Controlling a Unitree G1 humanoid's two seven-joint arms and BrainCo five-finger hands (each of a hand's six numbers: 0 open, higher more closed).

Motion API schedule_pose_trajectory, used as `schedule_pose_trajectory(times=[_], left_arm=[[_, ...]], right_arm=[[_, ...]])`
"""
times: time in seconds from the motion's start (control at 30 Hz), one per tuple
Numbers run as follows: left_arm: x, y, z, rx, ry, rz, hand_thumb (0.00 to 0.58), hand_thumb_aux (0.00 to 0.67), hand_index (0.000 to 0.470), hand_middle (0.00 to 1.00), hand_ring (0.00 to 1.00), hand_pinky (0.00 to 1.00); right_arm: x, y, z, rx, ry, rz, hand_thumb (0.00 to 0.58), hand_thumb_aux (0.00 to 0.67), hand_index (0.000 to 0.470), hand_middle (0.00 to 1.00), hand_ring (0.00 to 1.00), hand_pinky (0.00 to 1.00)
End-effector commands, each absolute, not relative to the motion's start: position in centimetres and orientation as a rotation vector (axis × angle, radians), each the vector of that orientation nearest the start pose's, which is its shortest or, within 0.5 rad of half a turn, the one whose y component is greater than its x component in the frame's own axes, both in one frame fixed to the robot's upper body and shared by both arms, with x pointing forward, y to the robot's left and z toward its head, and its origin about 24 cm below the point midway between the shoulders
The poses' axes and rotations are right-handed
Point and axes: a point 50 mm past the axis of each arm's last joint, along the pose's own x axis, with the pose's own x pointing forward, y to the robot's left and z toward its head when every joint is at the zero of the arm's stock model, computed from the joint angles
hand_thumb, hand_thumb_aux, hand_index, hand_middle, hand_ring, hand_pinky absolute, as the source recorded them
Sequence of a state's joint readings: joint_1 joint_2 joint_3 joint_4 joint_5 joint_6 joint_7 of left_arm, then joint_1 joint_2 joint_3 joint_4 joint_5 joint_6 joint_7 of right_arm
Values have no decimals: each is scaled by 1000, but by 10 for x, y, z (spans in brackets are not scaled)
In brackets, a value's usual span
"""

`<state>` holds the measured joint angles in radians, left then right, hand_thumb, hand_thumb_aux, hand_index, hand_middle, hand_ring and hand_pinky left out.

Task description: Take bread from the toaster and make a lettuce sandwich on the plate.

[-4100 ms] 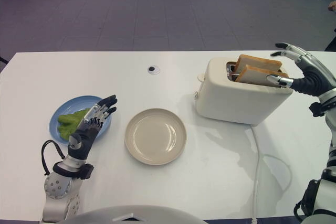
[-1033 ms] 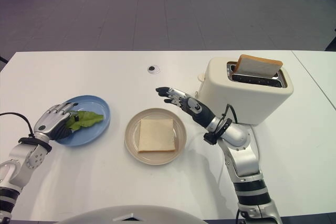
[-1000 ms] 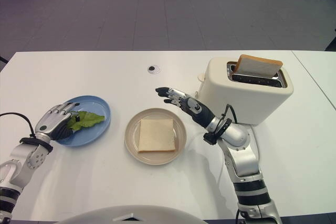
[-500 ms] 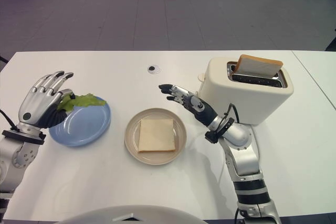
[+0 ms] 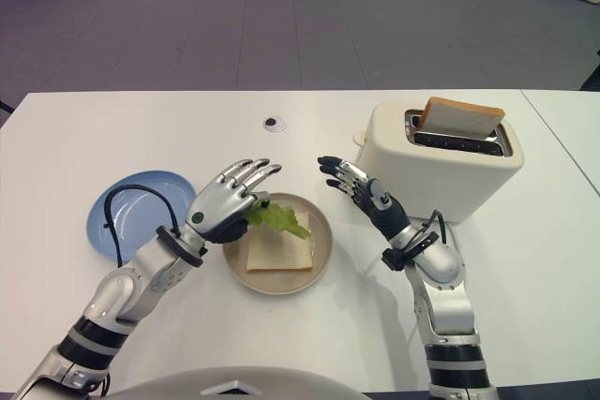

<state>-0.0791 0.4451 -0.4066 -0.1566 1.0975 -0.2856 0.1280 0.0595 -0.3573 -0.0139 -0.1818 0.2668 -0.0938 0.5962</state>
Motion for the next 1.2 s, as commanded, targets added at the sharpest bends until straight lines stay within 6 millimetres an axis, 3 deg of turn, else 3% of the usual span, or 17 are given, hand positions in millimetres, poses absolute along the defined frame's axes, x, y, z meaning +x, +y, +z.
schedule_pose_trajectory(times=[0.03,0.13,0.17,0.23,0.27,0.3,0.6,0.73,0.8,0.87,0.97,1.1,1.2], left_arm=[[226,86,64,1403,-703,-520,580,670,470,0,0,0],[223,88,58,1422,-694,-525,580,670,470,0,0,0],[224,90,58,1429,-689,-515,545,504,354,0,0,0],[225,94,58,1438,-686,-498,452,355,249,0,0,0],[225,96,59,1442,-688,-488,241,158,111,0,0,0],[224,98,60,1446,-690,-480,9,5,4,0,0,0],[203,118,77,1456,-731,-461,0,0,0,0,0,0],[181,122,84,1375,-718,-477,40,24,17,0,0,0],[174,128,87,1264,-661,-449,0,0,0,0,0,0],[169,138,89,1048,-565,-381,0,0,0,0,0,0],[168,146,82,664,-427,-350,0,0,0,0,0,0],[169,148,84,312,-395,-325,0,0,0,0,0,0],[169,145,88,188,-404,-355,0,0,0,0,0,0]], right_arm=[[230,-173,86,-145,-186,645,0,0,0,0,0,0],[230,-168,86,-143,-190,669,0,0,0,0,0,0],[230,-167,86,-142,-190,672,0,0,0,0,0,0],[230,-166,86,-142,-191,676,0,0,0,0,0,0],[230,-166,86,-142,-192,678,0,0,0,0,0,0],[230,-165,86,-142,-192,680,0,0,0,0,0,0],[233,-169,93,-169,-215,676,0,0,0,0,0,0],[239,-189,125,-315,-327,628,0,0,0,0,0,0],[244,-208,156,-510,-442,554,0,0,0,0,0,0],[256,-236,188,-764,-527,420,0,0,0,0,0,0],[271,-280,216,-993,-519,276,0,0,0,0,0,0],[288,-330,212,-1444,-331,160,0,0,0,0,0,0],[297,-356,196,-1541,-206,102,0,0,0,0,0,0]])
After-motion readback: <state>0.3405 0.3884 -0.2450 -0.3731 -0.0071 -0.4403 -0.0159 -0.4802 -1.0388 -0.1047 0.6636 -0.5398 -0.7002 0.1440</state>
